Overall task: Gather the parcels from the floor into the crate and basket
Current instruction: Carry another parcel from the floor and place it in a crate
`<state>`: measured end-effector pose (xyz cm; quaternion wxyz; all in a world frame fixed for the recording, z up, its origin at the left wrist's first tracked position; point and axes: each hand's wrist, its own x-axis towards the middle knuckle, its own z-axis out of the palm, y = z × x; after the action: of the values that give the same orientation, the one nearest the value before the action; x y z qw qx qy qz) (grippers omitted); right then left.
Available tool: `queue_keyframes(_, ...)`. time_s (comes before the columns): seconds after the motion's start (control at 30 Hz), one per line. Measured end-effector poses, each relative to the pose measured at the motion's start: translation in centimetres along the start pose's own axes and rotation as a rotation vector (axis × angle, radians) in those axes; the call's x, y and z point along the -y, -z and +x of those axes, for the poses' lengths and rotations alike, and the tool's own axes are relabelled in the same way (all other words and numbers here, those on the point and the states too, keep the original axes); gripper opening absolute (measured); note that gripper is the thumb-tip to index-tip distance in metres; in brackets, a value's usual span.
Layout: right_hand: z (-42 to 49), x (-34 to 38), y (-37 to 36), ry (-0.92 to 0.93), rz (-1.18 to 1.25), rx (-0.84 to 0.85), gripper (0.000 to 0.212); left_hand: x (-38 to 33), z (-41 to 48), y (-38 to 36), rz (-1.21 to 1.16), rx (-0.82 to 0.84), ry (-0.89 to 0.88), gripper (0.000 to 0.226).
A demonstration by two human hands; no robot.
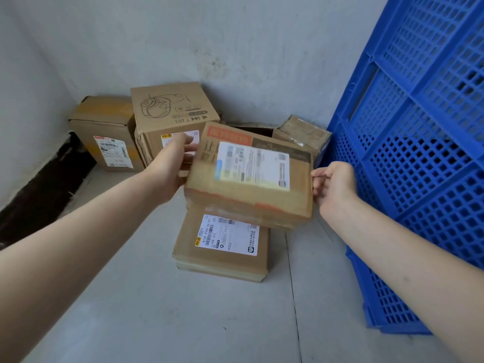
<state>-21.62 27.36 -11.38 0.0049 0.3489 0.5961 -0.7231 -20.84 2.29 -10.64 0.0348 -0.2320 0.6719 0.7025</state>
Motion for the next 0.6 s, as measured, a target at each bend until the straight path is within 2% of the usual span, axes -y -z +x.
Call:
queue_keyframes(0.17, -0.3, -1.3, -0.5, 0.028, -0.168, -0.021, 0.019, 0.3, 0.4, 0.2, 0.247, -0.003, 0.019, 0.026)
queue_keyframes(0.33, -1.1, -1.9, -0.9, 0.091, -0.241, 0.051, 0.01, -0.4, 1.0, 1.2, 0.304, -0.024, 0.059, 0.027)
queue_keyframes(0.47, -1.3, -3.4, -1.1, 0.046, -0.315, 0.112, 0.016, 0.8, 1.5, 1.8, 0.416, -0.058, 0.118, 0.032)
queue_keyframes(0.53, -1.1, -3.6, -1.4, 0.036, -0.342, 0.119, 0.015, 1.8, 1.6, 2.2, 0.435, -0.107, 0.17, 0.032)
queue_keyframes(0.6, -0.8, -3.3, -1.7, 0.096, -0.384, 0.126, 0.016, 2.4, 1.9, 3.3, 0.346, -0.198, 0.198, 0.035)
